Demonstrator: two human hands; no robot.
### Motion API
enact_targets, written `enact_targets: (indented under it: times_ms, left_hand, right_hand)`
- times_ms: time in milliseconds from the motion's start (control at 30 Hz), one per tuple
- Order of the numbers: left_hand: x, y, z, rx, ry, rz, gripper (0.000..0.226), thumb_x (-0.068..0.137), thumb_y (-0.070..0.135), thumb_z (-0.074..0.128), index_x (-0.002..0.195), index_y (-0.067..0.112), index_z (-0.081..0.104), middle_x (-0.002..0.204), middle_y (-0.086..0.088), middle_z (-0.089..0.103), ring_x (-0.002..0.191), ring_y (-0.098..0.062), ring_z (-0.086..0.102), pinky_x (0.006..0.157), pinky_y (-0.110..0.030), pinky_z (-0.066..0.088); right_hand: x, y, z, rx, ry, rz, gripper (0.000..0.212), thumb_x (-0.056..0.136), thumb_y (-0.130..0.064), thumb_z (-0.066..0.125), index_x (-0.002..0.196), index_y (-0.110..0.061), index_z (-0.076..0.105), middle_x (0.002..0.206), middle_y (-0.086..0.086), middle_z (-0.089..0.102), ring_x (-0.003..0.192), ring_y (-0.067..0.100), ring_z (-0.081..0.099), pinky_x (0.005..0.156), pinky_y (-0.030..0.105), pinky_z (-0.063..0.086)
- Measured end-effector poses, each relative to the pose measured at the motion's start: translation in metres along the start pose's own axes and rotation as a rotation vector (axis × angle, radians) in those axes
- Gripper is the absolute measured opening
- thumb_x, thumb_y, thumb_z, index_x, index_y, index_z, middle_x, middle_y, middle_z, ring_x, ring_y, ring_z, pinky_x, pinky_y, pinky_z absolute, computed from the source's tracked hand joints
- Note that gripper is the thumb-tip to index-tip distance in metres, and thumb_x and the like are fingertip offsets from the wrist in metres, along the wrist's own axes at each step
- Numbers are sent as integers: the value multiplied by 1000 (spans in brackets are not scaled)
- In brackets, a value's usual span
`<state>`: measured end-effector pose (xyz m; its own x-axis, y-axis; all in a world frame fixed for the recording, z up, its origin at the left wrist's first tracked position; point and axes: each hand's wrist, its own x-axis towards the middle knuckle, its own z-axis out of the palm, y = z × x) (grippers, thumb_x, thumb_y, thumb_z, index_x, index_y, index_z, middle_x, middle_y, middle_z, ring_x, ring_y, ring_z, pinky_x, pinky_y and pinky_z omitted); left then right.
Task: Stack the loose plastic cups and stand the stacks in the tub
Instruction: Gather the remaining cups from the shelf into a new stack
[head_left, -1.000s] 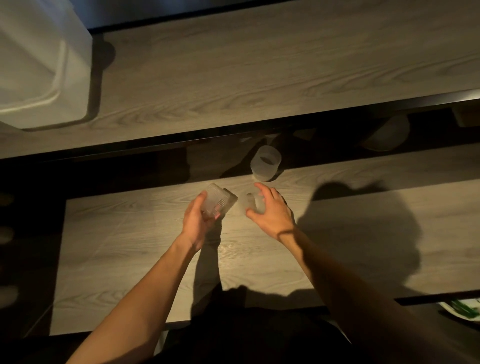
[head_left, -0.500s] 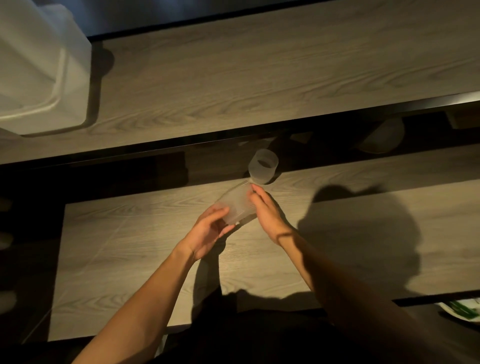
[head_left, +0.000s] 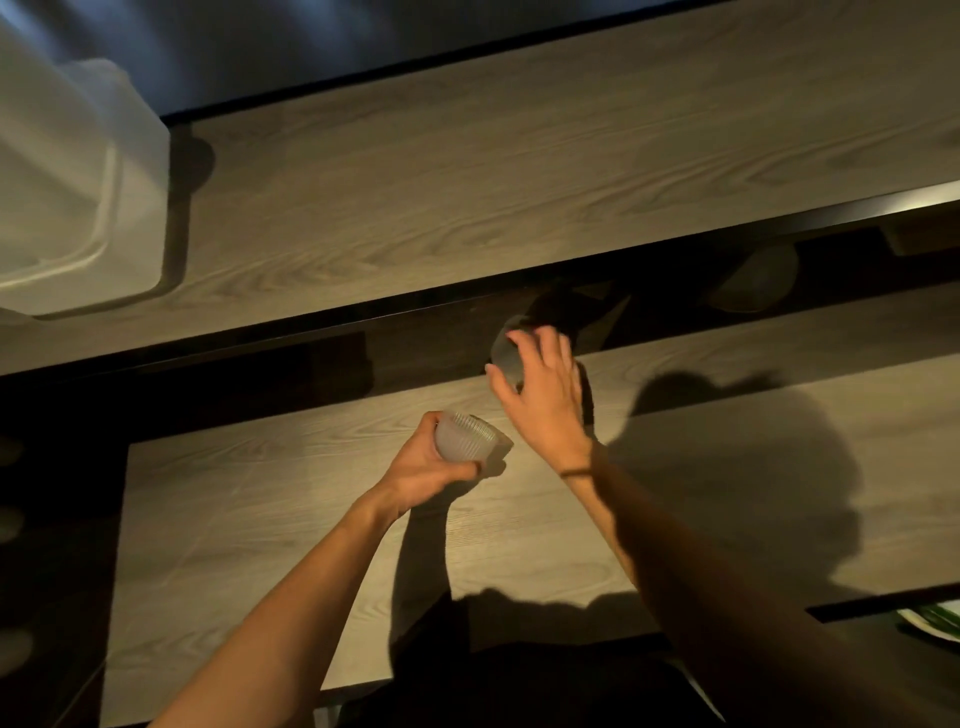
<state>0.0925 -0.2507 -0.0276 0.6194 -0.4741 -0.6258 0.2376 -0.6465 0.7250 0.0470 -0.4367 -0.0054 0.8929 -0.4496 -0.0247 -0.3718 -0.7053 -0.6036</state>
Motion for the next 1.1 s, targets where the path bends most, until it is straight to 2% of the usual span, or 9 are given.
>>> enact_targets:
  times_ms: [67,133,300,433,600,733,867,967,1100]
  left_hand:
    - [2,3,3,-4,9,18,86,68,29,93,135,26,40,124,8,54,109,-13,58,69,-16,54]
    - [4,5,7,17,35,36,84,66,37,94,132,27,43,121,9,56,108,-12,59,68,-16,53]
    - [9,3,11,93,141,41,80,66,44,92,129,29,45,118,12,55,107,-10,57,76,-22,51]
    - [10,5,9,140,281,54,78,65,43,92,124,37,42,112,17,54,105,-10,57,84,-31,55]
    - [15,9,0,352,336,106,90,67,40,92,140,26,41,121,13,49,112,-9,51,91,-33,51]
    - [15,12,-12,616,328,197,85,70,39,88,139,23,42,127,2,56,115,-17,55,98,-39,50]
    - [14,18,-17,888,246,307,86,74,49,82,144,22,40,135,-5,55,125,-24,53,110,-43,39]
    - [10,20,-12,929,195,343,86,76,51,79,146,22,38,142,-6,52,130,-24,50,113,-41,33]
    - [3,20,-1,786,188,318,89,73,60,76,143,21,38,137,-3,54,121,-21,54,107,-39,39]
  right_hand:
    - [16,12,0,-151,-146,112,62,95,-54,52,145,-20,39,149,17,35,142,32,27,116,48,30]
    - [27,23,1,-132,-271,219,66,93,-54,57,145,-17,38,150,16,37,143,32,30,117,47,30]
    - [23,33,-8,315,-122,368,70,84,-43,74,139,-25,34,141,4,48,130,22,45,107,46,42]
    - [6,33,-11,375,-193,218,78,78,-33,82,139,-27,34,138,-4,41,117,8,43,96,30,45]
    - [2,33,-6,216,-420,-2,84,75,-39,81,146,-31,37,139,-6,31,125,18,43,106,38,45]
    - [11,28,-10,-156,-523,-227,92,78,-46,73,154,-31,25,144,-1,41,131,19,36,113,40,30]
    - [10,13,-2,-243,-592,-349,88,80,-52,68,154,-28,28,144,1,46,128,21,39,111,40,29]
    - [8,8,3,-164,-609,-302,73,90,-56,55,154,-28,31,145,1,47,130,21,40,110,40,30]
    - [-2,7,14,116,-395,-66,54,101,-58,33,146,-30,44,133,-6,52,127,14,40,113,46,30]
